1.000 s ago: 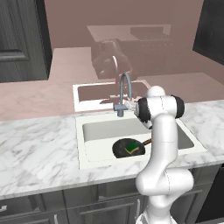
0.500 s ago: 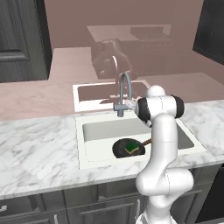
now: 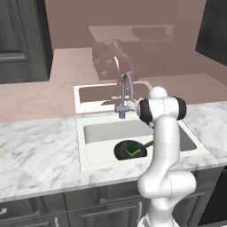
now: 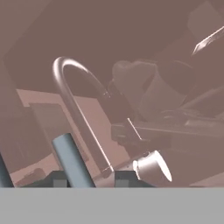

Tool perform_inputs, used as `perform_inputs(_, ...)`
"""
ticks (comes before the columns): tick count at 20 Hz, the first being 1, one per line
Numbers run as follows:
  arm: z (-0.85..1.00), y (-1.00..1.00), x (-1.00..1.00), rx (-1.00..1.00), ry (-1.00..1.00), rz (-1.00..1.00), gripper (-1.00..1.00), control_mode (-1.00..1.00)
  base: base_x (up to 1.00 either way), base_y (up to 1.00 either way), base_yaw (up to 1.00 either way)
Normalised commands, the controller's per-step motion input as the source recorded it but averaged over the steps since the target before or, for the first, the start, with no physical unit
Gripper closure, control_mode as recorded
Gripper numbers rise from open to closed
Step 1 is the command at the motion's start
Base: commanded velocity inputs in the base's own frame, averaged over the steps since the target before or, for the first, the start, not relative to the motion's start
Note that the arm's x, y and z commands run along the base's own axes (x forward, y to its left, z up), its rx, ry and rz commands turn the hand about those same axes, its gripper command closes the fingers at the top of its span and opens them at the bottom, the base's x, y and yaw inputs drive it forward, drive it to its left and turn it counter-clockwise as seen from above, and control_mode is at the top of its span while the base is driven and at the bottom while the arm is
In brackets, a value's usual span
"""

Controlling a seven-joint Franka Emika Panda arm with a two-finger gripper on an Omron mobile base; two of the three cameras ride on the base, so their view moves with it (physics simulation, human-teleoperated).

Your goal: Pick the pan and sponge and place them into the sink. Then turn on the water.

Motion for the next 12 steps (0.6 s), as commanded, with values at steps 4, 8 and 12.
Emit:
perform_inputs(4, -0.08, -0.08, 0.03, 0.03, 0.0, 0.0, 1.0, -1.0, 0.0, 0.0, 0.0)
perform_inputs(8, -0.01, -0.19, -0.06, 0.08, 0.06, -0.04, 1.0, -1.0, 0.0, 0.0, 0.0)
perform_inputs(12, 0.0, -0.34, -0.15, 0.11, 0.13, -0.1, 1.0, -1.0, 0.0, 0.0, 0.0)
